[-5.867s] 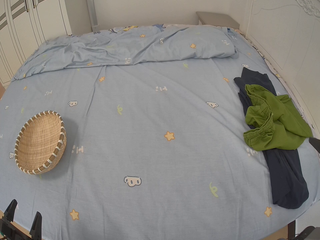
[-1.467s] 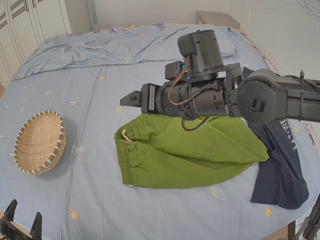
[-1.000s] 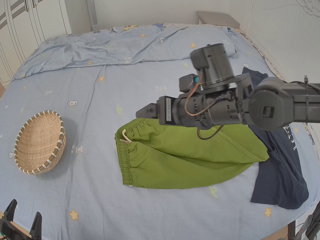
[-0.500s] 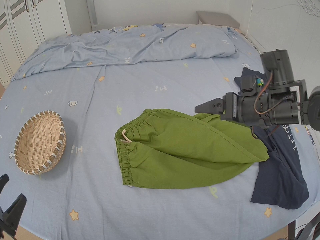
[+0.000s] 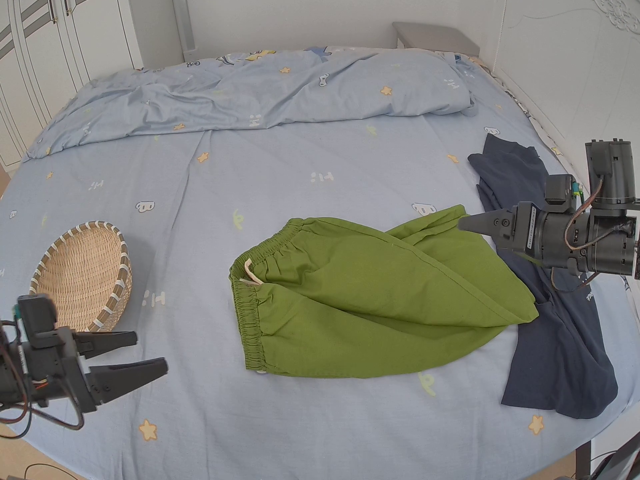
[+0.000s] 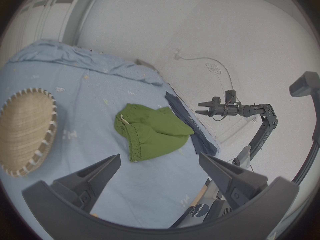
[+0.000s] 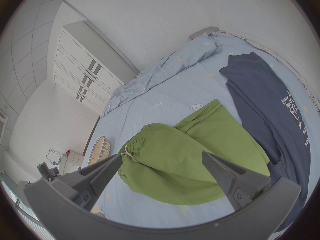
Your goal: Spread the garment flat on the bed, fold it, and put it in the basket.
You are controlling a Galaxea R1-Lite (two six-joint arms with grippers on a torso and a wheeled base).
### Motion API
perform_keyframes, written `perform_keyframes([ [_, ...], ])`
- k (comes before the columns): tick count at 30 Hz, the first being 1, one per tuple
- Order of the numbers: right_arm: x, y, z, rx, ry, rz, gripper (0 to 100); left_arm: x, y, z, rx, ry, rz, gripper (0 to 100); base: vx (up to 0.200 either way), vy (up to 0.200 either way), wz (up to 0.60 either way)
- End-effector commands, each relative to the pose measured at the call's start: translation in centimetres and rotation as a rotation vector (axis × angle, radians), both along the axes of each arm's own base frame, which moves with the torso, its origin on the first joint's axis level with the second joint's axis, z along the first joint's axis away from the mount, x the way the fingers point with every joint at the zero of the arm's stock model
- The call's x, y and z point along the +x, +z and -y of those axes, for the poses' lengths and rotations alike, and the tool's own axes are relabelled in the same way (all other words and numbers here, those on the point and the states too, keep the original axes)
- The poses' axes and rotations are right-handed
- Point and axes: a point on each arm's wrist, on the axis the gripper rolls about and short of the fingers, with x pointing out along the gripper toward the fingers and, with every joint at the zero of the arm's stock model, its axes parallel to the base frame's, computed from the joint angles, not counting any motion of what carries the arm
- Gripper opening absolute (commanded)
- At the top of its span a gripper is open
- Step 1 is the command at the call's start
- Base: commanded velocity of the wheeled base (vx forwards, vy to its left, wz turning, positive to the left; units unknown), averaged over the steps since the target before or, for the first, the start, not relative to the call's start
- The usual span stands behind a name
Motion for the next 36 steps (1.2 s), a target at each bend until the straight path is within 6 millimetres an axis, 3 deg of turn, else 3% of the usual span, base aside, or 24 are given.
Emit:
perform_keyframes([
  [1, -1.5, -0.9, 2.5, 0.008, -0.07, 0.036, 100, 10.8, -9.1, 2.7, 0.023, -0.236, -0.239, 100, 0.0, 0.0, 0.0],
  [3, -1.5, -0.9, 2.5, 0.008, -0.07, 0.036, 100, 10.8, -9.1, 2.7, 0.023, -0.236, -0.239, 100, 0.0, 0.0, 0.0],
  [4, -1.4, -1.1, 2.5, 0.011, -0.065, 0.028, 100, 12.2, -10.3, 3.3, 0.031, -0.247, -0.251, 100, 0.0, 0.0, 0.0],
  [6, -1.5, -1.3, 2.5, 0.008, -0.063, 0.021, 100, 12.6, -10.7, 3.4, 0.034, -0.248, -0.26, 100, 0.0, 0.0, 0.0],
  [9, -1.5, -1.7, 2.3, -0.004, -0.053, 0.01, 100, 14.6, -12.2, 3.6, 0.038, -0.236, -0.278, 100, 0.0, 0.0, 0.0],
  [13, -1.5, -1.8, 2.2, 0.003, -0.056, 0.004, 100, 15.7, -12.1, 3.7, 0.038, -0.222, -0.258, 100, 0.0, 0.0, 0.0],
  [20, -1.4, -1.7, 2.2, 0.009, -0.054, 0.024, 100, 16.7, -13.3, 4.6, 0.05, -0.25, -0.254, 100, 0.0, 0.0, 0.0],
  [36, -1.1, -2.3, 2.1, 0.005, -0.058, 0.007, 100, 16.7, -13.2, 5.6, 0.05, -0.282, -0.203, 100, 0.0, 0.0, 0.0],
])
